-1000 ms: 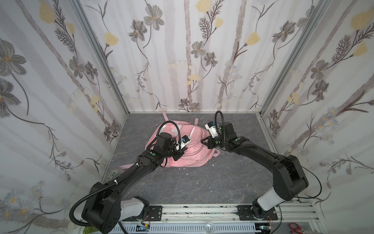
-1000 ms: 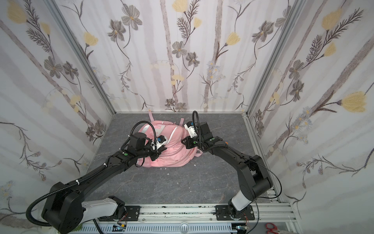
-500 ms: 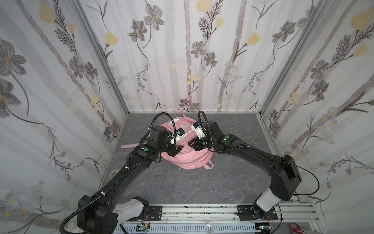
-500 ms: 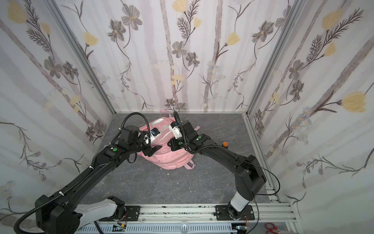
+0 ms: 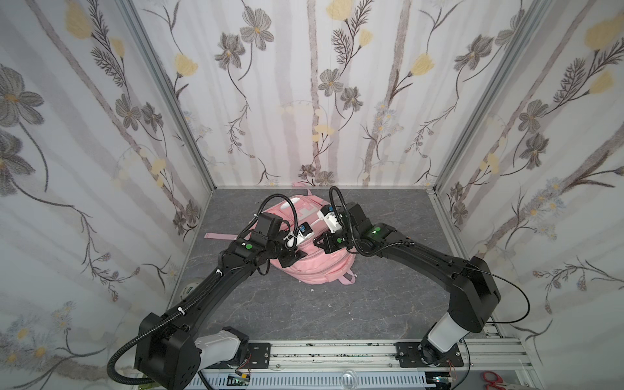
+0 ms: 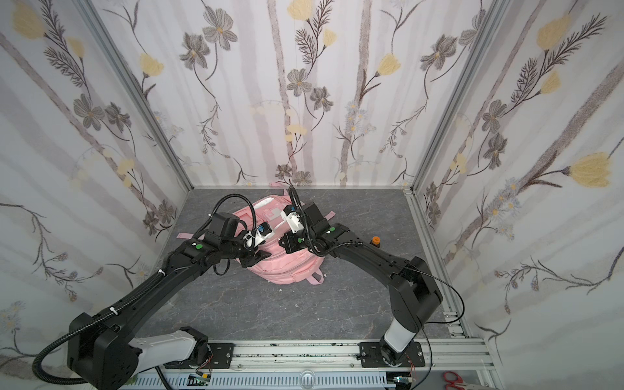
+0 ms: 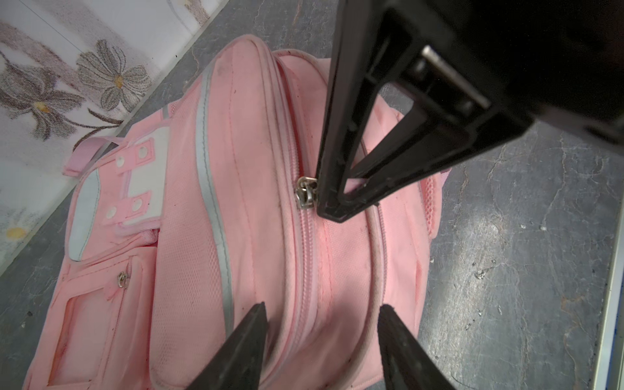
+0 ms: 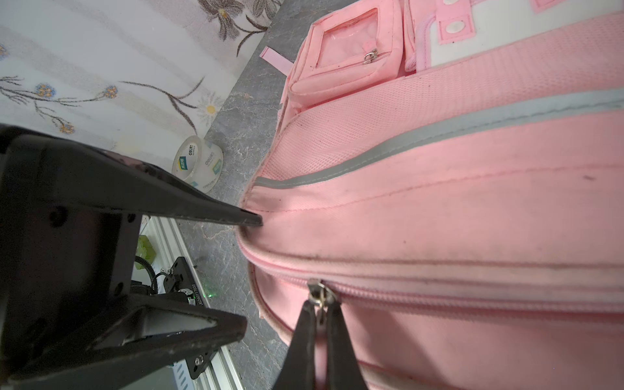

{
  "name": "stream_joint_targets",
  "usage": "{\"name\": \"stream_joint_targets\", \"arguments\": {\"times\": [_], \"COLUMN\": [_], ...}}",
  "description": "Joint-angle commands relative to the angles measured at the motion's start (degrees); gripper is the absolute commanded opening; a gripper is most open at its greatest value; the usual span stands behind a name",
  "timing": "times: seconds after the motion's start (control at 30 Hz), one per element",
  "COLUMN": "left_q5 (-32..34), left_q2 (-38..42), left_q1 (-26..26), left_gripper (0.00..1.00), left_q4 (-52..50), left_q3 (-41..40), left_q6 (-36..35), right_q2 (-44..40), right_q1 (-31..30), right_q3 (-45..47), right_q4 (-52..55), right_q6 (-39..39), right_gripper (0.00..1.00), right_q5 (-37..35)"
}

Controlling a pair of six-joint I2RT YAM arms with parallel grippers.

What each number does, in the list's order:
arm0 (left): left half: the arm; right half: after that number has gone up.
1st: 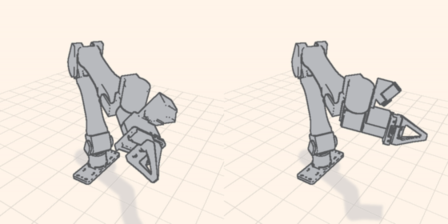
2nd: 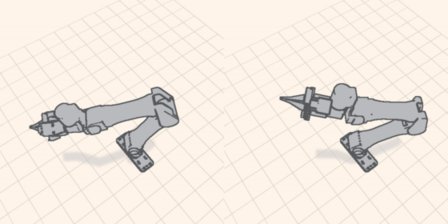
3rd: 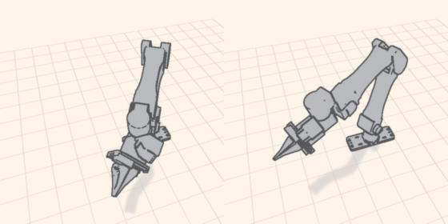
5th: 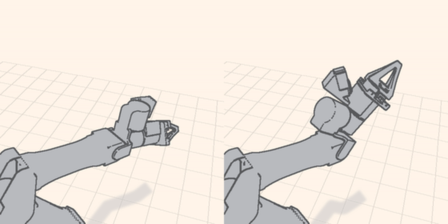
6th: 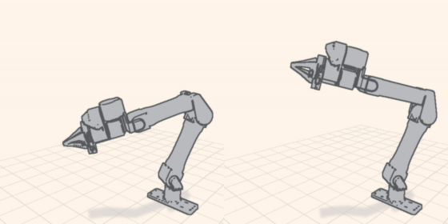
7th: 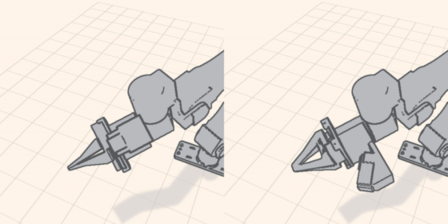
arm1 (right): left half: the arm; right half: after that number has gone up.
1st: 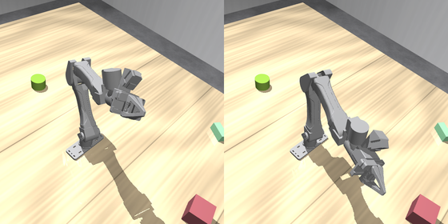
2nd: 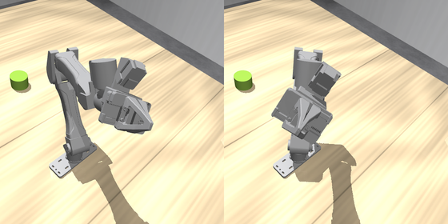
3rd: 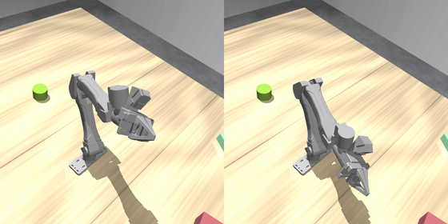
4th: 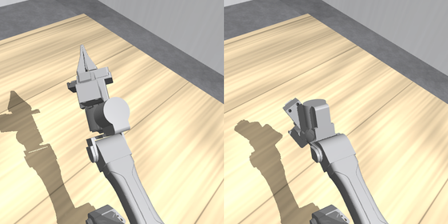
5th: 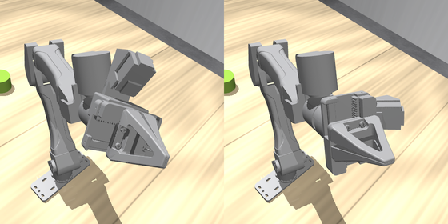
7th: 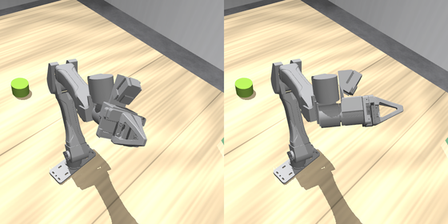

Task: Pack books, pencil case, and school supplies into a backpack
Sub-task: Zip the student bag at the center of the table.

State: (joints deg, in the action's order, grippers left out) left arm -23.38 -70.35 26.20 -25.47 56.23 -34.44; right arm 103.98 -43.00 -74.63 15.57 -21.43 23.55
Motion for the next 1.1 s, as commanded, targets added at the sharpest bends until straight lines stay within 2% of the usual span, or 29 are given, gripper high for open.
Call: {"name": "stream_joint_targets", "arguments": {"times": [0.0, 0.1, 0.2, 0.3, 0.37, 0.43, 0.6, 0.63, 0.8, 0.93, 0.97, 1.03, 1.07], "left_q5": [-1.26, -1.58, -2.33, -3.56, -3.89, -3.55, 0.45, 0.92, -1.76, 0.95, 1.35, 0.16, -0.53], "left_q2": [-0.67, -2.64, -4.16, -4.73, -5.06, -5.08, -2.06, 0.45, 6.87, 8.23, 8.13, 7.54, 7.22], "left_q1": [0.0, -0.05, 0.0, 0.0, 0.0, 0.0, -0.56, -1.16, -6.58, -7.74, -7.73, -7.43, -7.08], "left_gripper": [0.53, 0.49, 0.34, 0.29, 0.18, 0.01, 0.0, 0.0, 0.0, 0.0, 0.05, 0.46, 0.56], "left_q4": [5.75, 6.07, 5.63, 4.27, 2.79, 1.96, 1.56, 1.63, -0.17, -0.88, -0.72, -0.52, -0.27], "left_q3": [-0.08, 0.86, 1.25, 1.73, 2.12, 2.17, -0.22, -1.5, -5.14, -6.08, -5.85, -4.23, -3.3], "left_q6": [1.72, 1.81, 0.64, -0.35, -1.21, -1.89, -4.57, -5.36, -6.01, -6.09, -5.13, -2.15, -0.75], "right_q2": [-0.61, -1.06, -1.65, -2.03, -2.03, -2.03, -2.37, -2.53, -2.74, -1.58, -1.09, -0.16, 0.07], "right_q1": [-0.15, -0.37, -0.56, -0.53, -0.56, -0.46, 2.94, 4.13, 10.11, 10.4, 9.78, 7.58, 6.5], "right_q3": [0.6, 1.02, 1.07, 0.99, 0.81, 0.8, 2.78, 3.52, 5.37, 2.12, 0.88, -1.84, -2.68], "right_q4": [-3.09, -2.94, -2.44, -2.42, -2.26, -1.9, -0.69, -0.36, 2.6, 4.55, 5.06, 5.71, 5.63], "right_q6": [1.36, 2.32, 2.88, 3.15, 3.28, 3.57, 3.38, 3.4, 5.05, 8.38, 9.0, 9.88, 10.0], "right_gripper": [0.0, 0.0, 0.0, 0.0, 0.0, 0.0, 0.0, 0.0, 0.0, 0.0, 0.0, 0.0, 0.0], "right_q5": [2.15, 3.34, 3.26, 3.02, 2.92, 2.77, 1.8, 1.48, -0.69, 0.23, 0.98, 2.77, 3.37]}}
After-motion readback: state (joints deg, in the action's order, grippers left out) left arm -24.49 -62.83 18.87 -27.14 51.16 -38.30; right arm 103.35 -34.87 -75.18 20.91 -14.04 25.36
